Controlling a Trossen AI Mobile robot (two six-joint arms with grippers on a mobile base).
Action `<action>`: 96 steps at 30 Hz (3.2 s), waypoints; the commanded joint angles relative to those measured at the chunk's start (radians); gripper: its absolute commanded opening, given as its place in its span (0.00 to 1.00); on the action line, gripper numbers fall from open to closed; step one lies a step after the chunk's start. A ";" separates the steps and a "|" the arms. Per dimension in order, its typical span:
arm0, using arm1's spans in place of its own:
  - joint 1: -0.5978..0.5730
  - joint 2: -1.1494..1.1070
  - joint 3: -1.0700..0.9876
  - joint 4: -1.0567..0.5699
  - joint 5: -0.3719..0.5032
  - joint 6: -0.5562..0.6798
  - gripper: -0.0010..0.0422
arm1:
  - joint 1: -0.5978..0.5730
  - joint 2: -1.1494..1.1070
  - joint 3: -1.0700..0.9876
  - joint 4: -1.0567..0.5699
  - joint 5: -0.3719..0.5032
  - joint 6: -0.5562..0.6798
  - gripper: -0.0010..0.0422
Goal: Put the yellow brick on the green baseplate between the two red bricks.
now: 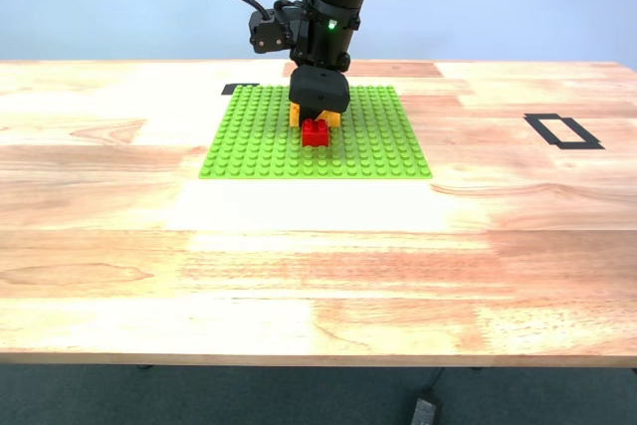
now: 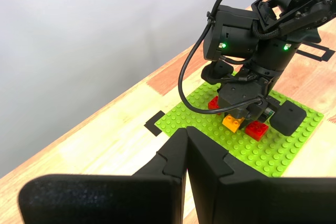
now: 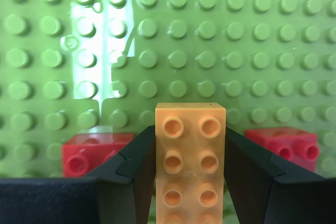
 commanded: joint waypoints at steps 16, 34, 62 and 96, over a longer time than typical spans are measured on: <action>0.000 0.000 0.000 -0.005 0.004 0.000 0.02 | -0.005 -0.005 -0.005 0.026 0.024 0.019 0.35; 0.000 0.000 0.000 -0.004 0.004 0.000 0.02 | -0.005 -0.028 -0.009 0.032 -0.004 0.031 0.47; 0.000 0.000 0.000 -0.006 0.004 0.000 0.02 | -0.048 -0.098 -0.009 -0.005 -0.001 0.087 0.45; 0.000 0.003 0.000 -0.004 0.003 0.000 0.02 | -0.037 -0.050 -0.080 0.051 -0.034 0.085 0.04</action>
